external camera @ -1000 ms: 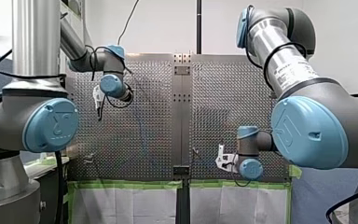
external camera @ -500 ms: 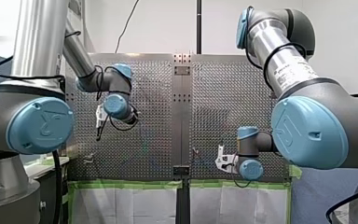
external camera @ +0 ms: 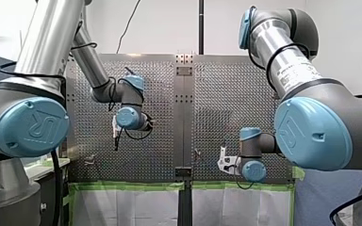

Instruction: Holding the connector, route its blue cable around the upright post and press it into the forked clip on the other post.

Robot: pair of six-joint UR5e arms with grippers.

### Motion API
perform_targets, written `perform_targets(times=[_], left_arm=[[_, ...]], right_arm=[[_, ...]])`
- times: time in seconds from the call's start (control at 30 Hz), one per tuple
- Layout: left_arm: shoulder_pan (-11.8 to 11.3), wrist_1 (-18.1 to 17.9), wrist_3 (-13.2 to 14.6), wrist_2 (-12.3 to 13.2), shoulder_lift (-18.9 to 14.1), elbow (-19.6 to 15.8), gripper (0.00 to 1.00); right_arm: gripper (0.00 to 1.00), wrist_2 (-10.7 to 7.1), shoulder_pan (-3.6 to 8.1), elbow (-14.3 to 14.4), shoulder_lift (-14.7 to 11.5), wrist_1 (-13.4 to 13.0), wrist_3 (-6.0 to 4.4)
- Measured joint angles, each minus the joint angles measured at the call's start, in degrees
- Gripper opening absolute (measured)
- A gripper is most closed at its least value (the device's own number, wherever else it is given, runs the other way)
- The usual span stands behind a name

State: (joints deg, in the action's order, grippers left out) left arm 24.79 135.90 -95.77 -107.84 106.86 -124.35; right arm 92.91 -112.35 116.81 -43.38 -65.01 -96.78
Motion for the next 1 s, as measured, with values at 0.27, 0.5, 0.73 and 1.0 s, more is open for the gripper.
perform_targets(times=[0.27, 0.5, 0.73, 1.0], left_arm=[[0.12, -1.40, -2.83, -1.38, 4.22, 0.11, 1.00], [0.91, -2.55, -2.85, 1.14, 7.82, 2.22, 1.00], [1.74, -4.72, -4.48, 3.25, 11.09, 5.40, 1.00], [1.90, -5.39, -7.01, 3.30, 15.11, 9.42, 1.00]], right_arm=[[0.00, 0.01, 0.00, -0.02, 0.00, 0.02, -0.01], [0.00, -0.09, 0.00, -0.03, 0.00, -0.11, -0.30], [0.00, -0.39, -0.01, -0.11, 0.00, -0.14, -0.35], [0.00, -0.44, 0.00, -0.53, 0.00, -0.07, -0.36]])
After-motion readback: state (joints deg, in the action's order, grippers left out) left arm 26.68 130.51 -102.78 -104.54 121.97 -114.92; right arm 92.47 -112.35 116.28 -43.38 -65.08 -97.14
